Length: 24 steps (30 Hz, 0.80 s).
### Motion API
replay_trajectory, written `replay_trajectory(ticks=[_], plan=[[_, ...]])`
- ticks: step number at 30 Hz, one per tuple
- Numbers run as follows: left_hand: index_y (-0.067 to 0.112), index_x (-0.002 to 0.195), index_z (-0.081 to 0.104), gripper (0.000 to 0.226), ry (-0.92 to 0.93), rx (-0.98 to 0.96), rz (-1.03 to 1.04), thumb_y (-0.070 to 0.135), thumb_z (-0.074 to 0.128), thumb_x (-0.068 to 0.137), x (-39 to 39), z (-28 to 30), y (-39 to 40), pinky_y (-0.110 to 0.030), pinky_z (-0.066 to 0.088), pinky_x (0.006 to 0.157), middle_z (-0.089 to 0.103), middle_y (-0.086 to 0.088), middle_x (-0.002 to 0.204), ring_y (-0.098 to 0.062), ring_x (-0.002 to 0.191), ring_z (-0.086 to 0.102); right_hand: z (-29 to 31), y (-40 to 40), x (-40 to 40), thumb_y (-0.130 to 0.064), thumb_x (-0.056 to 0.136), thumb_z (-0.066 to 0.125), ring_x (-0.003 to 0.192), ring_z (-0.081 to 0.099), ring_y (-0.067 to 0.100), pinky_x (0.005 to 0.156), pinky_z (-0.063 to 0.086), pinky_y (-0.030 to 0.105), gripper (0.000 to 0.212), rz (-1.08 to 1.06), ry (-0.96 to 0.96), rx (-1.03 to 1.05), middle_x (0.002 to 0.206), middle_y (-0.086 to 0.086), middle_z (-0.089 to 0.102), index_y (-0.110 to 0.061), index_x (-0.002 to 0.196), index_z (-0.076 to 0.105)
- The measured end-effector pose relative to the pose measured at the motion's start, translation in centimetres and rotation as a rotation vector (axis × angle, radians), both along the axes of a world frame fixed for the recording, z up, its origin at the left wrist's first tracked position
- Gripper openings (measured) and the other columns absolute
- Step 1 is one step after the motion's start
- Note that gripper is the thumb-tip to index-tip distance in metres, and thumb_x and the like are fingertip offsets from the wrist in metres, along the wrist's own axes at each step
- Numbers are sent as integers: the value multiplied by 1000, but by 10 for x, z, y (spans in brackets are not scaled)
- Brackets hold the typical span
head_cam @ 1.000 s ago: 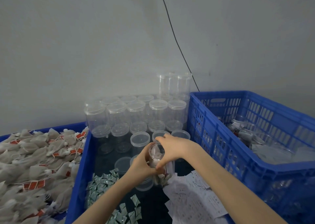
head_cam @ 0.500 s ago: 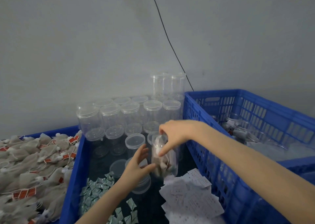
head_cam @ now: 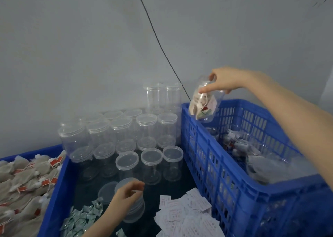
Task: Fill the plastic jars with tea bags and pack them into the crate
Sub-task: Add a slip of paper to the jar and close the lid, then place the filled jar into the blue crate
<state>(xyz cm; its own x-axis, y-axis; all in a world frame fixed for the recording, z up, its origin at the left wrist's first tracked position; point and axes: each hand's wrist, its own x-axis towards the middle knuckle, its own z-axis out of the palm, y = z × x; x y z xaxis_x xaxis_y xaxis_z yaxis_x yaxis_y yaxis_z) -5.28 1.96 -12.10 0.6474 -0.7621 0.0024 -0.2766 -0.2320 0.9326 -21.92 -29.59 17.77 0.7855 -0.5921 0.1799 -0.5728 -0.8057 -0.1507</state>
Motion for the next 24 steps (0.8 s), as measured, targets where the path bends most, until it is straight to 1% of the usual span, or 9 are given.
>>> replay_trajectory(ticks=[3, 6, 8, 9, 11, 13, 17, 20, 24], plan=[[18, 94, 68, 25, 18, 24, -2, -5, 59, 89, 4, -4, -1, -16, 47, 71, 71, 0, 91, -10, 84, 65, -15, -40, -6, -75, 72, 64, 74, 67, 23, 60, 56, 31, 82, -115, 67, -14, 105, 13, 67, 0, 105, 62], [14, 91, 69, 24, 22, 35, -16, -7, 59, 88, 6, -7, -4, -15, 48, 69, 73, 2, 83, -6, 78, 66, -44, -65, -8, -71, 73, 69, 61, 63, 21, 59, 48, 28, 67, -216, 144, 14, 78, 10, 65, -5, 78, 58], [12, 90, 69, 23, 48, 34, -16, -9, 60, 86, 6, -7, -4, -15, 48, 68, 74, 3, 79, -4, 75, 67, -68, -76, -9, -66, 74, 72, 64, 62, 22, 61, 47, 28, 62, -269, 186, 74, 77, 7, 60, -7, 76, 54], [11, 91, 70, 22, 57, 31, -15, -9, 61, 86, 6, -8, -4, -15, 48, 69, 74, 1, 79, -5, 75, 67, -80, -80, -9, -65, 74, 73, 69, 62, 24, 64, 49, 29, 63, -295, 221, 85, 85, 8, 61, -5, 83, 57], [9, 92, 71, 21, 69, 14, -12, -8, 62, 85, 7, -8, -3, -16, 48, 74, 74, -3, 81, -10, 78, 67, -102, -86, -8, -65, 75, 71, 88, 62, 26, 70, 50, 32, 75, -329, 300, 67, 112, 11, 60, -3, 114, 57], [9, 91, 72, 19, 80, -6, -20, -8, 64, 85, 8, -7, -2, -15, 49, 76, 74, -5, 84, -13, 81, 69, -123, -88, -5, -64, 76, 72, 108, 59, 27, 81, 51, 33, 89, -341, 349, 30, 134, 12, 51, -4, 136, 46], [6, 88, 72, 24, 82, -57, -4, -15, 63, 81, 12, -8, -6, -24, 53, 83, 73, -10, 88, -20, 87, 69, -158, -93, 1, -60, 79, 72, 126, 51, 27, 97, 47, 35, 95, -323, 387, 22, 145, 12, 41, -6, 146, 33], [3, 87, 70, 24, 99, -54, 22, -18, 59, 81, 15, -3, -17, -21, 52, 72, 72, -15, 80, -27, 84, 67, -177, -95, 4, -56, 84, 69, 135, 43, 28, 105, 43, 37, 99, -294, 423, 46, 152, 14, 32, -4, 152, 20], [8, 89, 69, 23, 87, -71, 38, -12, 57, 86, 20, 15, -38, -21, 49, 63, 74, -3, 78, -15, 75, 66, -203, -93, 13, -50, 85, 71, 138, 38, 31, 109, 40, 40, 99, -234, 505, 94, 154, 16, 26, -3, 153, 16]])
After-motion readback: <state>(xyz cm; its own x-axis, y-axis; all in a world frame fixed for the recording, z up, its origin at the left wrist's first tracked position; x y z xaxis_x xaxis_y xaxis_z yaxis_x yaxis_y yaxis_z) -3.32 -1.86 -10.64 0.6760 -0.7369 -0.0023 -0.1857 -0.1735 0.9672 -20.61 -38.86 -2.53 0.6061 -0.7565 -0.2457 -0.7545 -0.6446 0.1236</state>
